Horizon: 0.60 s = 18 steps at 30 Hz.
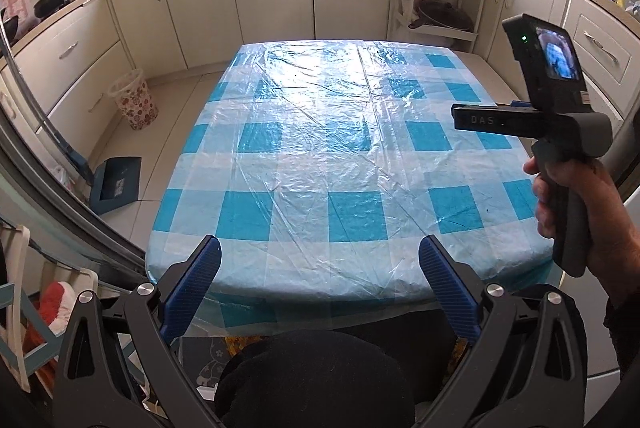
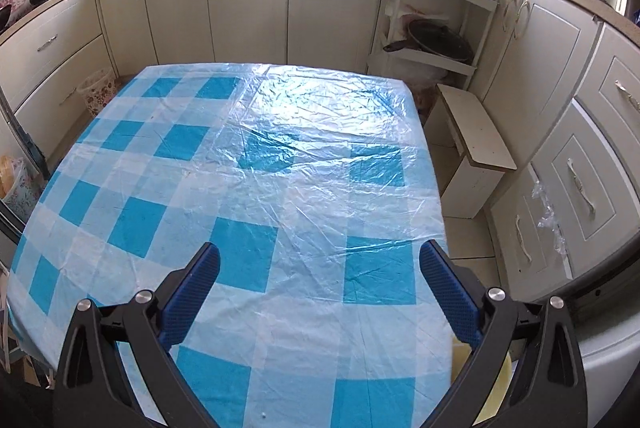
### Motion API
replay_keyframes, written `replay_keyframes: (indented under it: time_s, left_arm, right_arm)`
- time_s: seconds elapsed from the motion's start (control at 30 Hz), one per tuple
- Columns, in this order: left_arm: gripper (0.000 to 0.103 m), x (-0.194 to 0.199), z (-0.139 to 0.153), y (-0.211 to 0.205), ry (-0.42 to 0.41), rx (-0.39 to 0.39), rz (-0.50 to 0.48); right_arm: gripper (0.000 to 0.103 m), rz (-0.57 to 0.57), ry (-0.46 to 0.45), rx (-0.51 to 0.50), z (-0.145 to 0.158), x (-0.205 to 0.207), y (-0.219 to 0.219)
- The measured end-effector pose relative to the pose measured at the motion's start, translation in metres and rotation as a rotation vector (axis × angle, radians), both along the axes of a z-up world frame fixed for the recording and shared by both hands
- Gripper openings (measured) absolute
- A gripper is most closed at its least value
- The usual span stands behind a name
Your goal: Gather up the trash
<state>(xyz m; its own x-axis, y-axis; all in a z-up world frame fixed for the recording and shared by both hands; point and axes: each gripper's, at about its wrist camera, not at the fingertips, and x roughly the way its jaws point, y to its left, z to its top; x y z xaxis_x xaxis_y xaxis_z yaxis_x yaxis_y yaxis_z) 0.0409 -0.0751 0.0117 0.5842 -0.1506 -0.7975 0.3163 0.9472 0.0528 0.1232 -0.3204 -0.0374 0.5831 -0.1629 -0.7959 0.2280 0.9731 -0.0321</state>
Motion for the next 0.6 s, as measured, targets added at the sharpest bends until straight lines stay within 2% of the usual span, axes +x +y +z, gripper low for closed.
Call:
replay_keyframes:
  time_s: [0.13, 0.27, 0.4, 0.5, 0.6]
  left_arm:
    - [0.095, 0.009, -0.001, -0.002, 0.002, 0.007, 0.01]
    - [0.095, 0.018, -0.003, -0.002, 0.025, 0.015, 0.022]
    - [0.095, 0.018, -0.003, -0.004, 0.016, 0.026, 0.021]
    - [0.095, 0.01, 0.003, -0.009, -0.02, 0.055, 0.011]
    - [0.095, 0.0, 0.014, -0.009, -0.04, 0.017, 0.001]
  right_arm:
    - [0.096, -0.006, 0.028, 0.009, -0.017, 0.015, -0.003]
    - [0.096, -0.014, -0.024, 0.02, -0.006, 0.012, -0.005]
    - [0.096, -0.021, -0.118, 0.027, 0.03, -0.016, -0.001]
    - [0.096, -0.04, -0.189, 0.043, 0.064, -0.055, 0.004]
    - [0.096, -0.047, -0.245, 0.055, 0.089, -0.097, 0.013]
